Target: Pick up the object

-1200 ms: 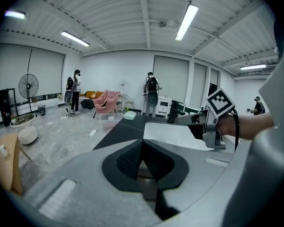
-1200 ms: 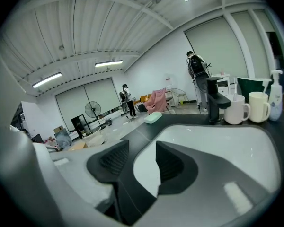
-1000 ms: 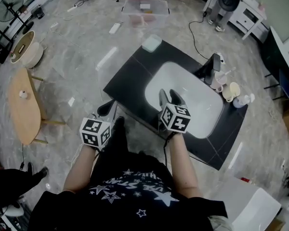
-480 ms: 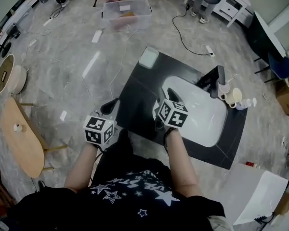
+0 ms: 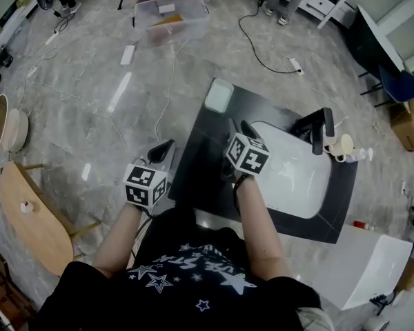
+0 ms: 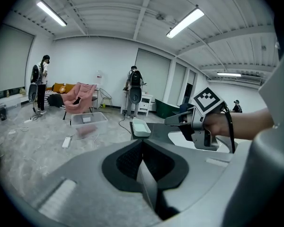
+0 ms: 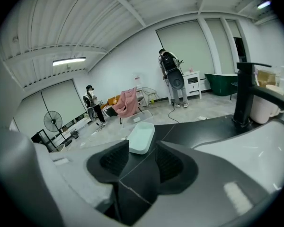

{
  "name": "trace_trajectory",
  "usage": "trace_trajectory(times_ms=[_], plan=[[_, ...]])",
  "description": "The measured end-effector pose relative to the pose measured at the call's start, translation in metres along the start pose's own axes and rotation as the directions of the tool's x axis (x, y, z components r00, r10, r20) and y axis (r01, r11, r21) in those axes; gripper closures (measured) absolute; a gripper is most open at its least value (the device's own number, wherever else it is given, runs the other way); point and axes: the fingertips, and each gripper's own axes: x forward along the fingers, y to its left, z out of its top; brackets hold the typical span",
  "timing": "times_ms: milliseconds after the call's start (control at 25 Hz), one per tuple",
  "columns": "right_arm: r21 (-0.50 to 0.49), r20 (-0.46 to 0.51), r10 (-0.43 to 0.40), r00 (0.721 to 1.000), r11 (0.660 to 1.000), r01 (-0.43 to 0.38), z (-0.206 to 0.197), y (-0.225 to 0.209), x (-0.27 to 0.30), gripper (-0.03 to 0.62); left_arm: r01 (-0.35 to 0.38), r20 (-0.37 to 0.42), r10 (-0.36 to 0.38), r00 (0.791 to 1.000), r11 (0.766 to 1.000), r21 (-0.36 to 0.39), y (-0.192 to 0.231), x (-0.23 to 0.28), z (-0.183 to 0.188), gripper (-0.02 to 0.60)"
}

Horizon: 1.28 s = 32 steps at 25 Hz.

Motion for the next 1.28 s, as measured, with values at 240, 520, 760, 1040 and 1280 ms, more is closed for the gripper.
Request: trace_trajectory(times_ms=[240, 520, 760, 1040, 1280], plan=[[0.015, -0.024, -0.030, 0.999, 0.999, 0.030, 0.006, 0.004, 0.040, 0.414, 0.025, -0.023, -0.026, 0.999, 1.000, -0.005, 0.026, 0.018, 0.003, 0.572], [0.017, -0.062, -0.081, 0.995, 0.997, 0.082, 0.000, -0.001, 0.073, 0.425, 0.044, -0.057, -0.045, 0.997, 0.999, -0.016, 0.044, 0.035, -0.005, 0.572], [0.021, -0.096, -0.105, 0.990, 0.994, 0.108, -0.002, -0.010, 0.099, 0.430, 0.055, -0.079, -0.057, 0.995, 0.998, -0.028, 0.057, 0.050, -0.010, 0.572], [-0.009, -0.158, -0.126, 0.979, 0.992, 0.126, -0.007, -0.016, 0.124, 0.438, 0.074, -0.109, -0.077, 0.991, 0.997, -0.027, 0.066, 0.064, -0.015, 0.572], [-0.037, -0.205, -0.175, 0.963, 0.985, 0.171, -0.012, -0.021, 0.130, 0.486, 0.088, -0.112, -0.092, 0.989, 0.995, -0.045, 0.064, 0.065, -0.020, 0.572]])
